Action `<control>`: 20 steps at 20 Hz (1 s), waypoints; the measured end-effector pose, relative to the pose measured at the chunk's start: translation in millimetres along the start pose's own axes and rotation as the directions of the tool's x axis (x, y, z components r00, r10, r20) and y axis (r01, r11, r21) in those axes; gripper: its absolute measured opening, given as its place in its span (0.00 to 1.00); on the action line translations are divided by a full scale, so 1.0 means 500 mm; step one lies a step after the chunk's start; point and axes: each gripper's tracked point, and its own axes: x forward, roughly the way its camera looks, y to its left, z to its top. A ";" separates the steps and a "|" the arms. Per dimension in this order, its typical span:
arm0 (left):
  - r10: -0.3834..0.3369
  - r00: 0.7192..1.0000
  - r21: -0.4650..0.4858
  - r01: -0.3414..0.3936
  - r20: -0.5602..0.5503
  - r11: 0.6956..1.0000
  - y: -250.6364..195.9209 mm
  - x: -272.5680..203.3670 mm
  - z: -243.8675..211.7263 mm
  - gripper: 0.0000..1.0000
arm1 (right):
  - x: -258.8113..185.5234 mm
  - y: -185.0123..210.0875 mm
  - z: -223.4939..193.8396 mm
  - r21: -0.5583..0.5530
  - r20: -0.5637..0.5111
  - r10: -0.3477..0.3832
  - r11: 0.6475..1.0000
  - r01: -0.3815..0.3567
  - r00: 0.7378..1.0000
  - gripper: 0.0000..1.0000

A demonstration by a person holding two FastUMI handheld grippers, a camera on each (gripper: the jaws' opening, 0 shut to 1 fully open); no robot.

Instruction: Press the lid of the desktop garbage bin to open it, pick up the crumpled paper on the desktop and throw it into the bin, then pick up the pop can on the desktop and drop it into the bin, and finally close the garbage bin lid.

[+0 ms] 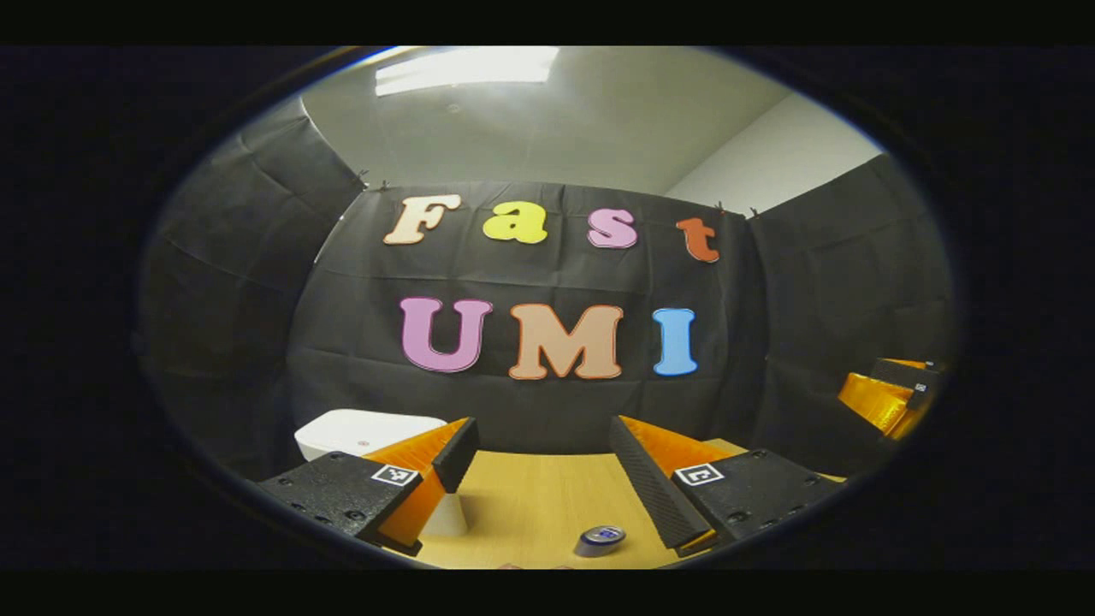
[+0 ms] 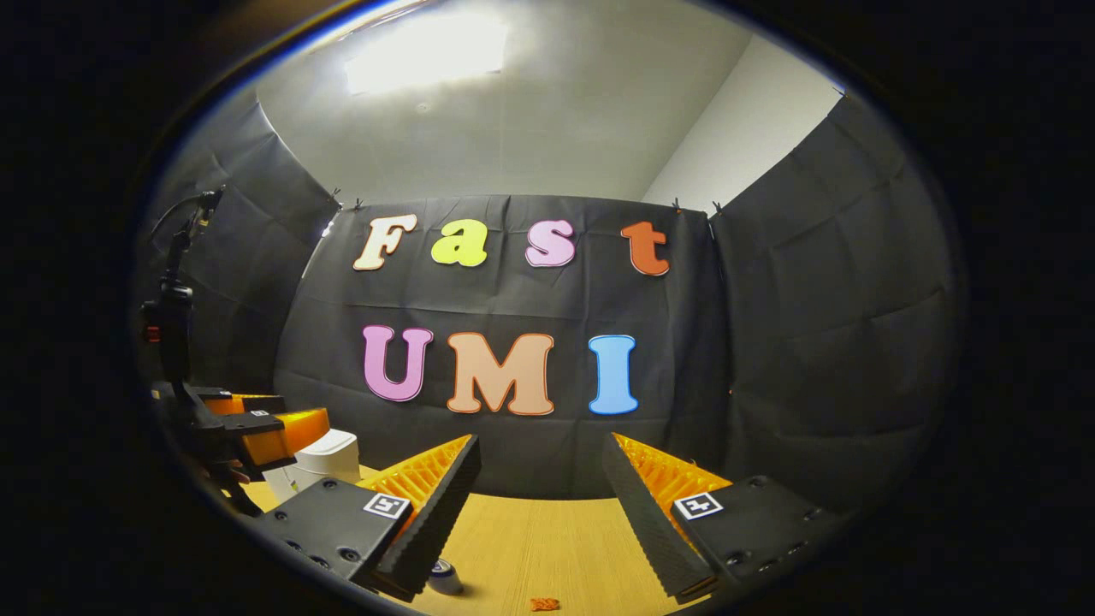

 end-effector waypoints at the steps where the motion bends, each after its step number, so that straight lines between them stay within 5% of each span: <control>1: 0.011 1.000 0.020 -0.011 0.004 1.000 0.017 0.007 0.001 0.92 | 0.000 0.003 -0.004 -0.001 -0.003 0.000 1.000 0.000 1.000 0.96; 5: 0.057 0.998 0.059 -0.059 0.029 0.997 0.098 0.052 0.014 0.92 | 0.004 0.006 -0.018 0.011 -0.021 -0.022 1.000 0.023 1.000 0.96; 9: 0.117 0.992 0.070 -0.120 0.053 0.990 0.194 0.093 0.018 0.66 | 0.009 0.017 -0.029 0.013 -0.040 -0.052 0.999 0.052 0.998 0.96; 10: 0.136 0.990 0.075 -0.138 0.041 0.988 0.223 0.107 0.003 0.53 | 0.011 0.026 -0.032 0.002 -0.046 -0.059 0.998 0.059 0.997 0.96; 12: 0.196 0.980 0.085 -0.193 -0.023 0.977 0.302 0.132 -0.052 0.12 | 0.014 0.051 -0.044 -0.017 -0.064 -0.065 0.998 0.064 0.996 0.96; 13: 0.213 0.976 0.087 -0.208 -0.055 0.974 0.327 0.140 -0.081 0.06 | 0.014 0.062 -0.052 -0.025 -0.073 -0.068 0.998 0.066 0.995 0.96; 15: 0.252 0.962 0.101 -0.242 -0.104 0.965 0.371 0.146 -0.134 0.12 | 0.015 0.085 -0.066 -0.039 -0.097 -0.072 0.997 0.069 0.993 0.96; 16: 0.261 0.957 0.106 -0.249 -0.129 0.963 0.386 0.151 -0.155 0.01 | 0.015 0.094 -0.072 -0.048 -0.107 -0.074 0.996 0.069 0.991 0.96; 20: 0.270 0.929 0.105 -0.251 -0.251 0.962 0.420 0.136 -0.245 0.03 | 0.016 0.128 -0.082 -0.070 -0.121 -0.076 0.995 0.068 0.990 0.96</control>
